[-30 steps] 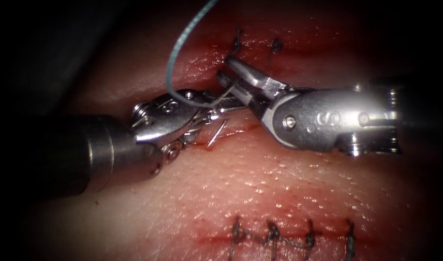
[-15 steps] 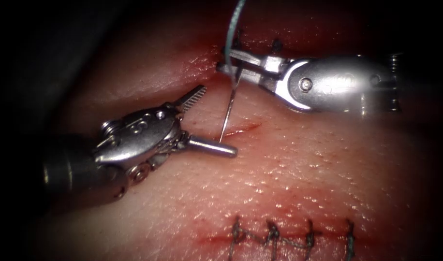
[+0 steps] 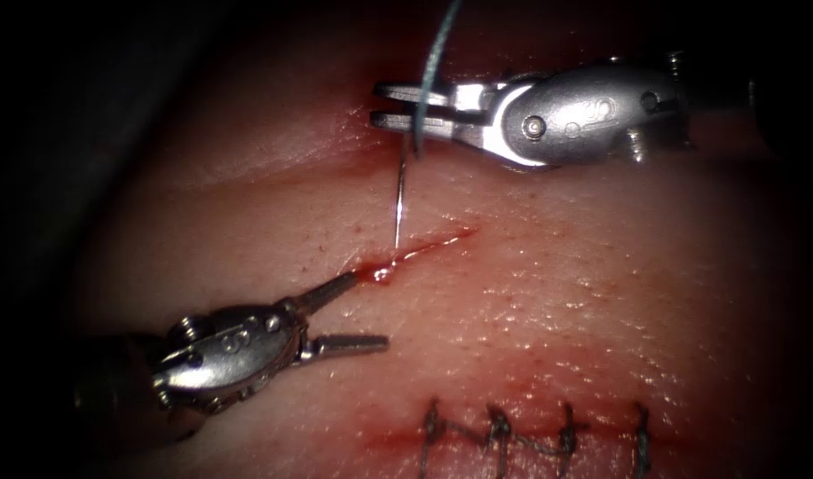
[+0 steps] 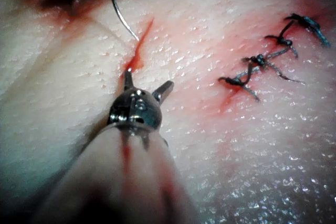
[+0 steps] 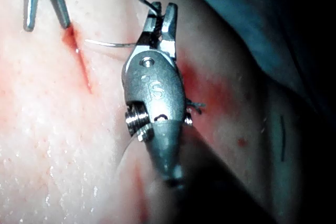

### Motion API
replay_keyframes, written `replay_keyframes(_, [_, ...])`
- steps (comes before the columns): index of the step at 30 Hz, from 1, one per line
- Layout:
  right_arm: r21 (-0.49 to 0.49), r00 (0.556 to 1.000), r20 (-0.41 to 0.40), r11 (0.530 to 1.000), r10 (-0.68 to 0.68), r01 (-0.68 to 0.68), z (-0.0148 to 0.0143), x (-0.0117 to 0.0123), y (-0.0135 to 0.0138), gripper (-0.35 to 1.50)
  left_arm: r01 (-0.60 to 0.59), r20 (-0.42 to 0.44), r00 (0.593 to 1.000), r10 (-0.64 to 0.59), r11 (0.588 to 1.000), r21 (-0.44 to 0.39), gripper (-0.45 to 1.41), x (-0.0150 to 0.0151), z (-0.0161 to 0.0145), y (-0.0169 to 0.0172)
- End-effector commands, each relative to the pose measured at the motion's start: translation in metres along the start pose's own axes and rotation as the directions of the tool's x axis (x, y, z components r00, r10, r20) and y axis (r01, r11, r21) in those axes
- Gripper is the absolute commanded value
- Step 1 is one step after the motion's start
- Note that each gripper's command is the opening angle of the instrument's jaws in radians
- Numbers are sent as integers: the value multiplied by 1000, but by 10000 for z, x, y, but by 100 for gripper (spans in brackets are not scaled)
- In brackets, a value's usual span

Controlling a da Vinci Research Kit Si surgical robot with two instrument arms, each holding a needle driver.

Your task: Wound Closure

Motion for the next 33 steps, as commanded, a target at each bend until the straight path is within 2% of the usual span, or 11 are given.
replay_keyframes(1, [6, 1000, -8, 1000, -17, 17, 12, -5, -3, -35, -1, 6, 1000, 1, 1000, -2, 42, -3, 10, 4])
replay_keyframes(18, [47, 971, -53, 971, -233, 236, 15, -12, -20, -35, -38, 87, 995, 40, 999, -17, 39, -7, 29, 23])
replay_keyframes(33, [55, 968, -59, 967, -244, 247, 15, -15, -30, -35, -36, 92, 995, 38, 999, -25, 41, -4, 27, 21])
